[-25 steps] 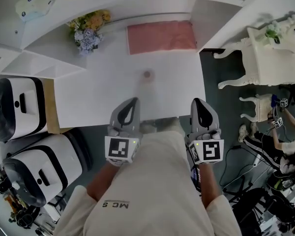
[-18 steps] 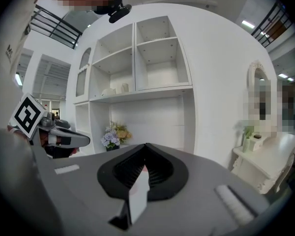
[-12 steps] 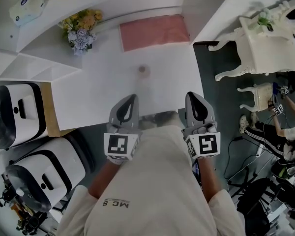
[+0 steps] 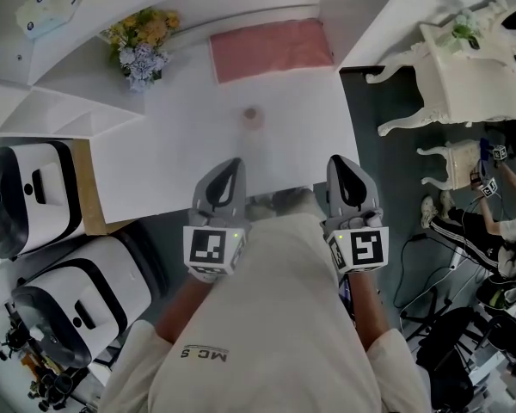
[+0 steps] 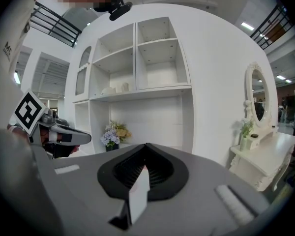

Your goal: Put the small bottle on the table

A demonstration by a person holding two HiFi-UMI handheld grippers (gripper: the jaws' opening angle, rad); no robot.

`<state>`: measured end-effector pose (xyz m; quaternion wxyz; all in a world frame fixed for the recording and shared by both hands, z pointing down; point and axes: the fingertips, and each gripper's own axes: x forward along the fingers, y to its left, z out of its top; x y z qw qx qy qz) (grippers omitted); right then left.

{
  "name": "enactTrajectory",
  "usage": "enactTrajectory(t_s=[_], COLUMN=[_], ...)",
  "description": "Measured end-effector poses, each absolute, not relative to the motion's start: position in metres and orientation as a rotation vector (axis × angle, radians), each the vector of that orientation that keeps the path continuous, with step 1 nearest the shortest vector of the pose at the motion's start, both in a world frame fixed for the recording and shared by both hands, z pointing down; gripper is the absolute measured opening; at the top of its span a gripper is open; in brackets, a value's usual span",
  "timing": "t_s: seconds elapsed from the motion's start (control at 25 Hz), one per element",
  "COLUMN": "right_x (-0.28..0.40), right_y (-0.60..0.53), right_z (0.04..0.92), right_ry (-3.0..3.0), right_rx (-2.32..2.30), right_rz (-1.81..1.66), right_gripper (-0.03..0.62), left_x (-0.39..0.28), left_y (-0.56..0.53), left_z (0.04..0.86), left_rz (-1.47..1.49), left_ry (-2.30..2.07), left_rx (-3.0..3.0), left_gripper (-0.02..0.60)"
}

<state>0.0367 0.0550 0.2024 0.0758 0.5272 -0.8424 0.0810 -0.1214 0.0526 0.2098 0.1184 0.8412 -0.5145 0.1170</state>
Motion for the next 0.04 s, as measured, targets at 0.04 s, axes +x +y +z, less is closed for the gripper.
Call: enactTrajectory(t_s=[0.04], right_x=[0.0373], right_y=[0.0556], right_z=[0.2026], right_ry=[-2.525], right_rx=[1.581], right_rz=[0.240], right_gripper=[-0.005], left_x=[-0.1200], left_y=[0.0530], left_z=[0.2101], left_rz=[0.341], left_ry=[-1.502], left_rx=[2.462], left_gripper=[0.000])
